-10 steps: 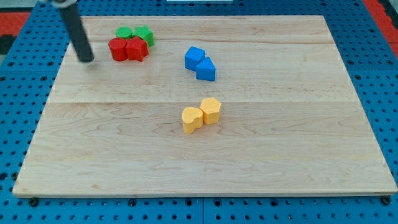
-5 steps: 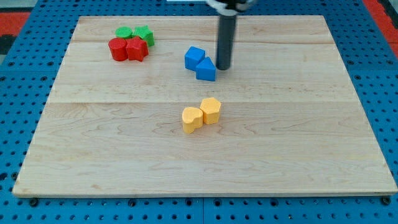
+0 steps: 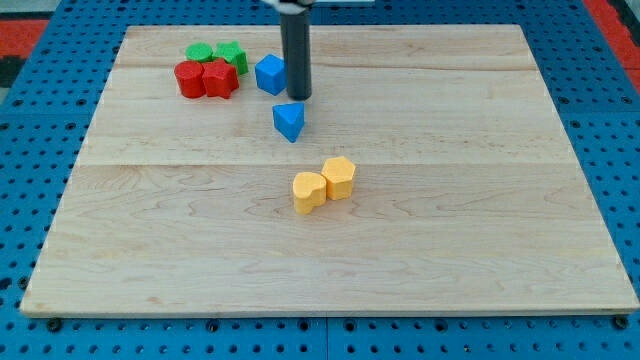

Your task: Move blue cube right to the red star

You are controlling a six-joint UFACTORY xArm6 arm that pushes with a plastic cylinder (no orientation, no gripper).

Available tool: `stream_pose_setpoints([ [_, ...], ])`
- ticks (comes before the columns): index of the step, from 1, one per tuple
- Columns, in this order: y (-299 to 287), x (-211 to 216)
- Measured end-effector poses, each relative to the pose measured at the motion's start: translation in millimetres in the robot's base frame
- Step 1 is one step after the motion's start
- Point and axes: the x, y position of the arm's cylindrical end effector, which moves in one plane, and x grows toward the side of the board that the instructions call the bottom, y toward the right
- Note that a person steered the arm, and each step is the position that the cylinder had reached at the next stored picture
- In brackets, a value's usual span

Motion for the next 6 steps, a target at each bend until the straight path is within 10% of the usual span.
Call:
stream_pose_setpoints([
  [4, -19, -72],
  [6, -30, -35],
])
